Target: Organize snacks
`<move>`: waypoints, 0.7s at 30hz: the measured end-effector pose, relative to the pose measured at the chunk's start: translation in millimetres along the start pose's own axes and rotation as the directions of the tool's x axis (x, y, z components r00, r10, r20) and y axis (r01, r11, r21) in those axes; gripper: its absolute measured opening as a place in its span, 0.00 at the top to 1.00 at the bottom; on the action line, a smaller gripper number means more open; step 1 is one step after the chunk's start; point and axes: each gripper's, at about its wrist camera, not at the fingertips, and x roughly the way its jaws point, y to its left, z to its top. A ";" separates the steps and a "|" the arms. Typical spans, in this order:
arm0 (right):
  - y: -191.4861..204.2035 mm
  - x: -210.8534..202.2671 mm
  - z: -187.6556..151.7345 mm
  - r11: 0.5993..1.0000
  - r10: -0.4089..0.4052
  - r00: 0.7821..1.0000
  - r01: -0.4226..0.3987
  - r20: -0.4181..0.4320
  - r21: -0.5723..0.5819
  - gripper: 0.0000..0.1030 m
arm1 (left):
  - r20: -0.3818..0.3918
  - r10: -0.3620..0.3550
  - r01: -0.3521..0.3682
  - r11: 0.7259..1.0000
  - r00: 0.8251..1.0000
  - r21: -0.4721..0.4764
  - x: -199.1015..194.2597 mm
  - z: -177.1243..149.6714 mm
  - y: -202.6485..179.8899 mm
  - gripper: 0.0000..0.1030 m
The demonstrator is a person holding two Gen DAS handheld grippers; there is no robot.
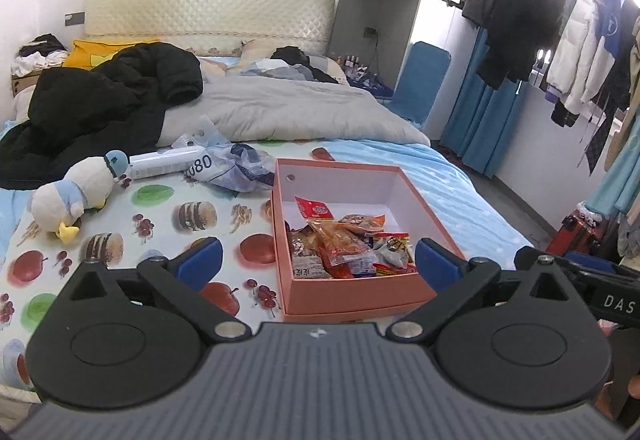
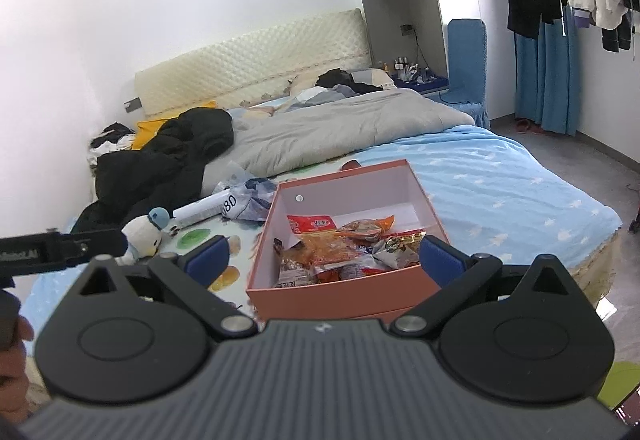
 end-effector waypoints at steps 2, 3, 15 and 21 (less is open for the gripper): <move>0.9 -0.5 0.6 1.000 -0.003 1.000 0.003 0.006 -0.010 0.00 | -0.003 0.000 0.000 1.000 1.000 0.005 0.3 0.2 -2.3 0.00; 1.3 -0.9 1.0 1.000 -0.003 1.000 0.003 0.008 -0.013 0.00 | -0.003 0.000 0.000 1.000 1.000 0.007 0.3 0.2 -3.4 0.00; 3.4 -5.0 -0.6 1.000 -0.012 1.000 0.012 0.006 -0.020 0.00 | -0.031 0.044 -0.044 0.999 0.999 0.011 4.6 -1.3 -4.9 0.00; 6.0 -1.1 -1.3 1.000 -0.018 1.000 0.018 -0.002 -0.024 0.00 | -0.026 0.055 -0.055 0.998 0.998 0.014 5.3 -2.6 -6.5 0.00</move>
